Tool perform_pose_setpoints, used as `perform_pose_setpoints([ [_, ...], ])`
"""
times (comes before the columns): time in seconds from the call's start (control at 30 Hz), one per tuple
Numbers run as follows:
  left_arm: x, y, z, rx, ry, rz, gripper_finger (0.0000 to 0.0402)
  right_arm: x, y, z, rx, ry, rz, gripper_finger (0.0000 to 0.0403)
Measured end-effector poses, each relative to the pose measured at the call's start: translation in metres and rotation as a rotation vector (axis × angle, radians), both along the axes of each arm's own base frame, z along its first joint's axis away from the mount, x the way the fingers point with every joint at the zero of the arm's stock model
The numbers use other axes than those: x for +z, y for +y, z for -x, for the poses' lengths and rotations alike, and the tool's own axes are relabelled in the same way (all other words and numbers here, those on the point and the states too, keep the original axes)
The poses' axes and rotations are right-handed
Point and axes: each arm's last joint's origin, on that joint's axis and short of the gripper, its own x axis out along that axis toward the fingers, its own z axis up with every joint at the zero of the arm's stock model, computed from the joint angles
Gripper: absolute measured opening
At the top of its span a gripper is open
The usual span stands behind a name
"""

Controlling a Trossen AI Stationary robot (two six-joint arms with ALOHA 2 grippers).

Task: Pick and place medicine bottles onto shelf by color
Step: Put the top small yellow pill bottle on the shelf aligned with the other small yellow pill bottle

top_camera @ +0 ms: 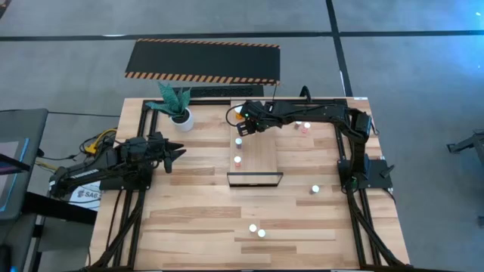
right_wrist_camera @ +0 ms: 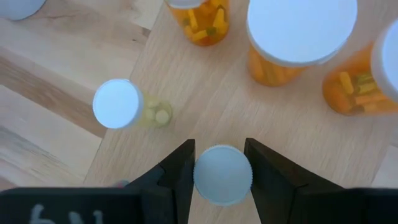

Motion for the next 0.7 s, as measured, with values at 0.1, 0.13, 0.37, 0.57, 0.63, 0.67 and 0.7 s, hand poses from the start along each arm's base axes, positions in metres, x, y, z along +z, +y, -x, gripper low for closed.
perform_pose_setpoints([
  [0.1,0.000,0.000,0.000,0.000,-0.001,0.000,0.0128,0.000,0.000,0.000,0.003,-0.002,0.003,0.0159],
  [0.13,0.000,0.000,0.000,0.000,0.000,0.000,0.0128,0.000,0.000,0.000,0.004,-0.003,0.004,0.0159],
  [0.37,0.000,0.000,0.000,0.000,-0.001,0.000,0.0128,-0.008,-0.001,-0.005,0.006,0.005,0.003,0.0159],
  [0.57,0.000,0.000,0.000,0.000,0.000,0.000,0.0128,-0.010,0.001,-0.005,0.008,0.011,-0.001,0.0159],
  [0.63,0.000,0.000,0.000,0.000,0.000,0.000,0.0128,-0.011,0.001,-0.005,0.007,0.017,-0.003,0.0159],
  [0.67,0.000,0.000,0.000,0.000,-0.001,0.000,0.0128,-0.011,0.001,-0.005,0.007,0.017,-0.003,0.0159],
  [0.7,0.000,0.000,0.000,0.000,0.000,0.000,0.0128,-0.011,0.001,-0.005,0.007,0.016,-0.003,0.0159],
])
